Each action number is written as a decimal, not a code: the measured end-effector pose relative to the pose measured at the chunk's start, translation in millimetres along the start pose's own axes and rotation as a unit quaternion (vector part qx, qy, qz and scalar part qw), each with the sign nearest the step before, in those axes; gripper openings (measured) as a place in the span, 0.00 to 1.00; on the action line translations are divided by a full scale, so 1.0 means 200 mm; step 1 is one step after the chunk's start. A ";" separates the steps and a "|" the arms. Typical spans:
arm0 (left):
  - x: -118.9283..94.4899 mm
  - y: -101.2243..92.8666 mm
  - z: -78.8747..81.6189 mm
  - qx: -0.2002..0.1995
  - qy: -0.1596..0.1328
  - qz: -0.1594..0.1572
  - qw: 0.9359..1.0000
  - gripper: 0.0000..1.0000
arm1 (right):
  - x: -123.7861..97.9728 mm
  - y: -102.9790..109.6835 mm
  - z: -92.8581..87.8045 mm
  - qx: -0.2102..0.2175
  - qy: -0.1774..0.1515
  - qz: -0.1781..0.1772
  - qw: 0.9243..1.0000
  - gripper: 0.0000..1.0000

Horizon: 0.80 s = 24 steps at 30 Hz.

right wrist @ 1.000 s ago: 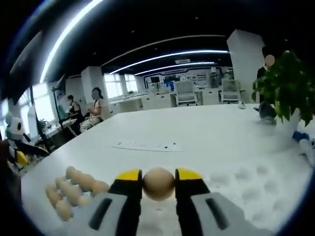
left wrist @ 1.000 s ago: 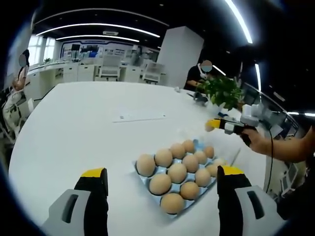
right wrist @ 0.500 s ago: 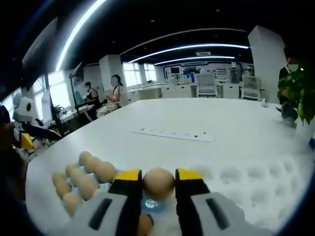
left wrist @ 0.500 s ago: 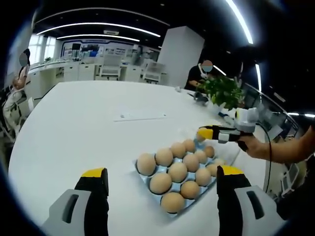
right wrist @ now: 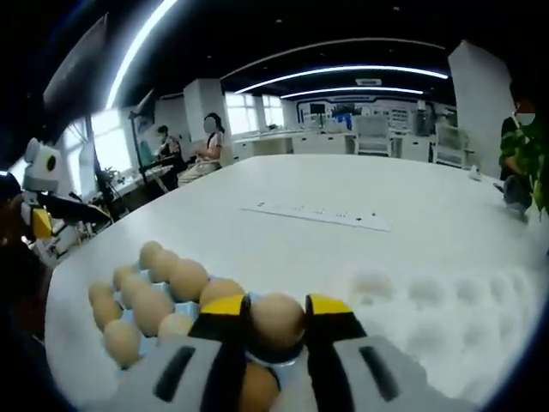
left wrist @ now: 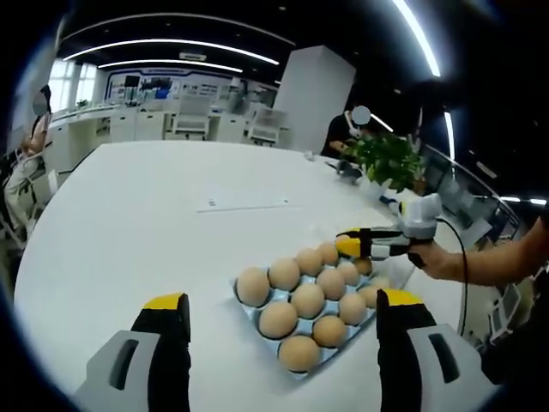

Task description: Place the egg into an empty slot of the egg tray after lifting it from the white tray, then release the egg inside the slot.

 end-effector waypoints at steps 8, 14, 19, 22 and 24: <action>0.01 0.00 -0.01 0.001 0.004 -0.002 1.000 0.89 | 0.00 0.01 -0.02 -0.022 0.006 0.004 1.000 0.26; 0.01 -0.01 -0.01 0.002 0.004 -0.004 1.000 0.89 | -0.01 0.02 -0.02 -0.029 -0.005 0.006 1.000 0.27; 0.01 -0.02 0.00 0.001 0.002 -0.006 1.000 0.89 | -0.01 0.02 -0.02 -0.033 -0.013 0.008 0.999 0.27; 0.01 -0.03 0.00 0.003 0.003 -0.008 1.000 0.89 | -0.01 0.02 -0.02 -0.028 -0.020 0.012 0.999 0.27; 0.01 -0.04 0.00 0.004 0.003 -0.009 1.000 0.89 | -0.01 0.02 -0.02 -0.018 -0.030 0.015 0.999 0.28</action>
Point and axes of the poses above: the point that each gripper's makers call its tool centre point, and the gripper's own axes: x roughly forward along the fingers, y roughly to its left, z roughly out of its top, the point moved 1 cm from there along -x, roughly backward along the fingers, and after that the axes turned 11 degrees about -x, right-handed, at the moved point
